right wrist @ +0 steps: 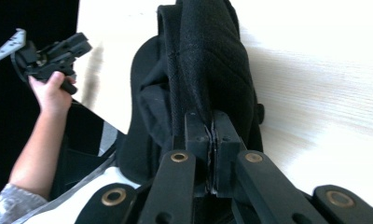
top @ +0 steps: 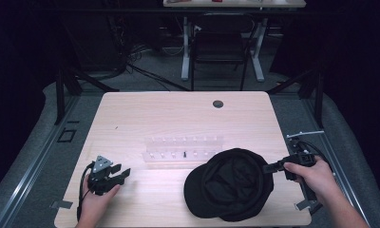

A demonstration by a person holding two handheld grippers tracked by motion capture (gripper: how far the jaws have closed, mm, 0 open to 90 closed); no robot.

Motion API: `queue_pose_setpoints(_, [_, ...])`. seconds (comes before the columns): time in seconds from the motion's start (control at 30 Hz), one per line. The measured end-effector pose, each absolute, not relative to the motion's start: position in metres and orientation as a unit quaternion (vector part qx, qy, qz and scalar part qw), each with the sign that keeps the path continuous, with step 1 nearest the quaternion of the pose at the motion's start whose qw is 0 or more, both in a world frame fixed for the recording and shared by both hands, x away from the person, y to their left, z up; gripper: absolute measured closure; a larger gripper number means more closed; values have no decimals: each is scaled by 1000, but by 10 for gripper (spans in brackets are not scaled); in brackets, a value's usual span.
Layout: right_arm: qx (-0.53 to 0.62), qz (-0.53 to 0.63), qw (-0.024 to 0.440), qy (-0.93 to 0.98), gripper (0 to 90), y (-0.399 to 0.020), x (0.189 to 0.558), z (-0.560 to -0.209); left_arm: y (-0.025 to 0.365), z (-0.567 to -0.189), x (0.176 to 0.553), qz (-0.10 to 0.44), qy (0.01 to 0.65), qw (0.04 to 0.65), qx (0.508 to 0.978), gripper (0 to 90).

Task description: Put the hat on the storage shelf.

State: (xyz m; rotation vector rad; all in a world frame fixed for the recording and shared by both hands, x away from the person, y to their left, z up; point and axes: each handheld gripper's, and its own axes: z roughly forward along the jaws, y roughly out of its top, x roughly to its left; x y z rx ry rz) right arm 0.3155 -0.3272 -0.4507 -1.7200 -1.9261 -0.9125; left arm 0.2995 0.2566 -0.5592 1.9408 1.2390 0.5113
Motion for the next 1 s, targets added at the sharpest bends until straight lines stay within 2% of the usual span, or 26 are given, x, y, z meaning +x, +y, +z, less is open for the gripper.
queue_pose_setpoints(0.63, [-594,-386,247,-662,883,-323,312,-415,257,-559,299,202,486,383,759,540])
queue_pose_setpoints(1.0, [-580,-417,257,-650,884,-320,312,-398,257,-558,299,201,486,382,759,540])
